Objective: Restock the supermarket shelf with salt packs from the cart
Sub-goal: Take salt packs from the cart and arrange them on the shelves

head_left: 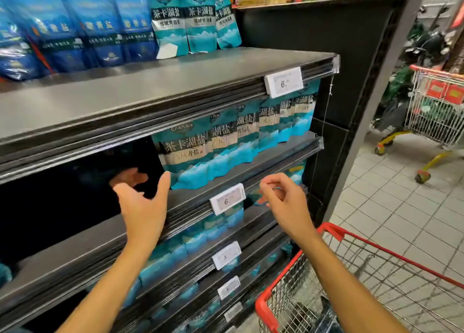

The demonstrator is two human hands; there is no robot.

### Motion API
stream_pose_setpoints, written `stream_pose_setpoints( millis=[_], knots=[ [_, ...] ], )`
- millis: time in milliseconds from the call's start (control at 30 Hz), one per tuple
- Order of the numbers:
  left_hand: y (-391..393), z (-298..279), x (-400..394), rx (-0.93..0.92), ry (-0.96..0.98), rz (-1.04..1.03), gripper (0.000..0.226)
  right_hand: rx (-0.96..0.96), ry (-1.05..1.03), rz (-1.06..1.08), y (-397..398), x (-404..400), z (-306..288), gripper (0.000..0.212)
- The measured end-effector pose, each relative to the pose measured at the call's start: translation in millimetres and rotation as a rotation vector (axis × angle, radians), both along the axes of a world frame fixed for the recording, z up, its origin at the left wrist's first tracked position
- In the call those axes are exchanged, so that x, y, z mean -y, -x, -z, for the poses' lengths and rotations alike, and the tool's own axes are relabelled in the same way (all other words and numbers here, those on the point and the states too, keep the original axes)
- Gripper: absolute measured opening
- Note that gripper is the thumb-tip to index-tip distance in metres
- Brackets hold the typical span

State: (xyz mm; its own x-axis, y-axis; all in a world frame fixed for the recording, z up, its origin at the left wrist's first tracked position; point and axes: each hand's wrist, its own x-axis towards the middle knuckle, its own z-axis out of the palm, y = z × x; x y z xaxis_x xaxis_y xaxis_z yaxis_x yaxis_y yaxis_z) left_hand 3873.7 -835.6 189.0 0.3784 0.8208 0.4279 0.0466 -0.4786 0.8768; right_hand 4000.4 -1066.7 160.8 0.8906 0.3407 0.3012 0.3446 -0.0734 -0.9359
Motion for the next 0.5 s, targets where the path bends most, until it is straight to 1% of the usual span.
stream_pose_setpoints(
  millis=[33, 67, 100, 133, 200, 267, 367, 433, 500],
  knots=[
    [14, 8, 11, 0.141, -0.07, 0.033, 0.032, -0.035, -0.018, 0.002, 8, 17, 4, 0.004],
    [26, 17, 24, 0.223, -0.106, 0.084, 0.025, -0.065, -0.027, 0.023, 17, 36, 9, 0.005],
    [36, 27, 39, 0.258, -0.108, 0.155, 0.022, -0.092, -0.029, 0.06, 26, 56, 16, 0.006],
    [43, 38, 56, 0.255, -0.08, 0.237, 0.02, -0.112, -0.019, 0.114, 37, 78, 24, 0.007],
    [49, 59, 100, 0.19, 0.018, 0.427, 0.018, -0.165, 0.008, 0.25, 61, 126, 43, 0.009],
    [48, 79, 150, 0.085, 0.159, 0.621, 0.013, -0.255, 0.001, 0.403, 84, 180, 67, 0.01],
    [39, 112, 221, -0.175, 0.286, 0.917, 0.013, -0.418, 0.01, 0.628, 114, 258, 111, 0.012],
    [25, 137, 264, -0.415, 0.313, 1.142, 0.017, -0.543, 0.048, 0.749, 130, 302, 144, 0.012],
    [8, 164, 308, -0.656, 0.283, 1.331, 0.022, -0.644, 0.118, 0.835, 143, 343, 177, 0.011]
  ],
)
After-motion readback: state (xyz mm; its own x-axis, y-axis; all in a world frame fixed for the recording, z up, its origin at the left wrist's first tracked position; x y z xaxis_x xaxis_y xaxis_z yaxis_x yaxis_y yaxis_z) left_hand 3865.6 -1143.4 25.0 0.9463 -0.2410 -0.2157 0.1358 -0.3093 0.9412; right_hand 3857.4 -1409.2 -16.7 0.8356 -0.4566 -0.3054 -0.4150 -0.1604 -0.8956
